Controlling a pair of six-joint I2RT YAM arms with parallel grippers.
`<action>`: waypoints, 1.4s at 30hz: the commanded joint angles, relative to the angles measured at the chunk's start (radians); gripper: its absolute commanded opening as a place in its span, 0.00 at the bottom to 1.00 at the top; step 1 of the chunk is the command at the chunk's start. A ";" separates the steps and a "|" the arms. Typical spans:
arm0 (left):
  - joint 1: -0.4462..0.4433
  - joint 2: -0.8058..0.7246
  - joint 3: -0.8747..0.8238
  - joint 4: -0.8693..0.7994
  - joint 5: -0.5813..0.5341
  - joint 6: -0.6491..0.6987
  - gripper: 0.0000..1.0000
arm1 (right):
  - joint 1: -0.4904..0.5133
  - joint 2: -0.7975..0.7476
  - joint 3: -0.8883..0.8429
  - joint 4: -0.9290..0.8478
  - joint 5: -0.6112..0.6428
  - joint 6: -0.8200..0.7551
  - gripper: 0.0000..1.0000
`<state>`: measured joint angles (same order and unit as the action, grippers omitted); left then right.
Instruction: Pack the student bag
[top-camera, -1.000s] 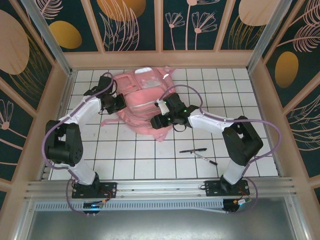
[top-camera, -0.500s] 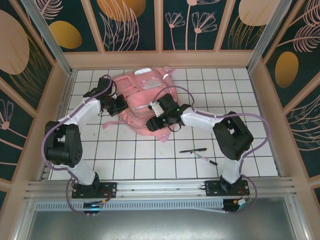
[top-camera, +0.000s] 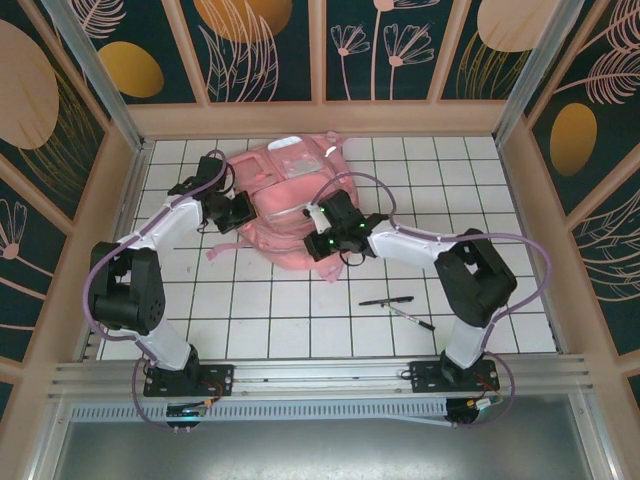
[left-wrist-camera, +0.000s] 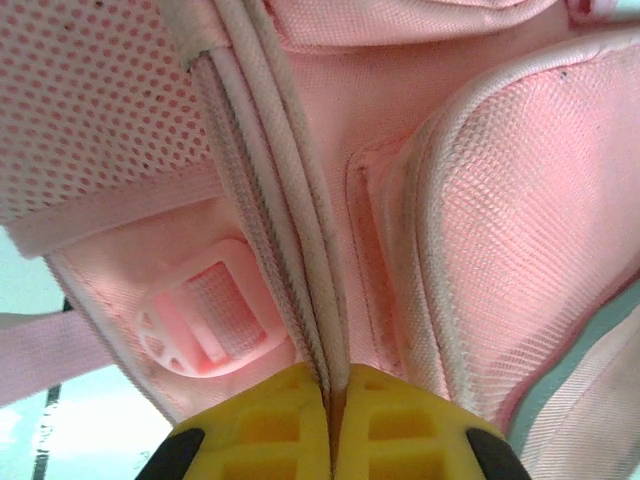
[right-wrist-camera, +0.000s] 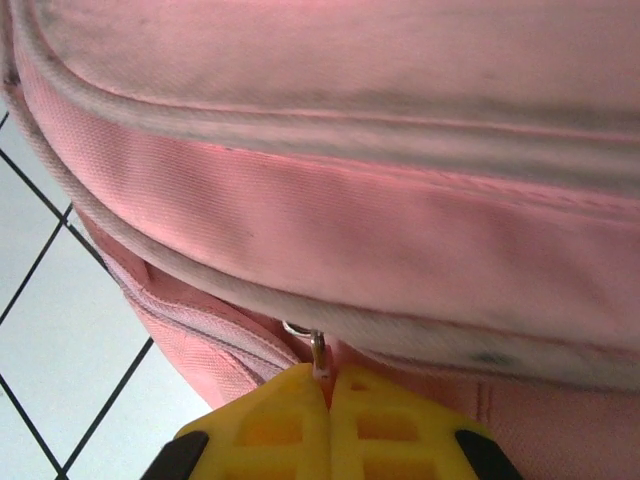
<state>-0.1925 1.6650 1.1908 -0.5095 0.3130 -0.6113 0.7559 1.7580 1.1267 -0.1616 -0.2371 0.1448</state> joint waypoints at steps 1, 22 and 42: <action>0.027 0.002 0.029 -0.072 -0.127 0.089 0.00 | -0.061 -0.064 -0.052 -0.031 0.098 0.016 0.00; 0.080 0.342 0.483 -0.172 -0.105 0.186 0.33 | 0.114 0.086 0.156 0.021 -0.097 0.082 0.00; 0.001 -0.025 -0.051 0.139 -0.048 -0.157 0.51 | -0.127 0.037 0.170 -0.082 0.040 0.034 0.46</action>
<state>-0.1768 1.5970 1.0962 -0.4240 0.2783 -0.7105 0.6502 1.8416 1.3060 -0.2096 -0.2424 0.1871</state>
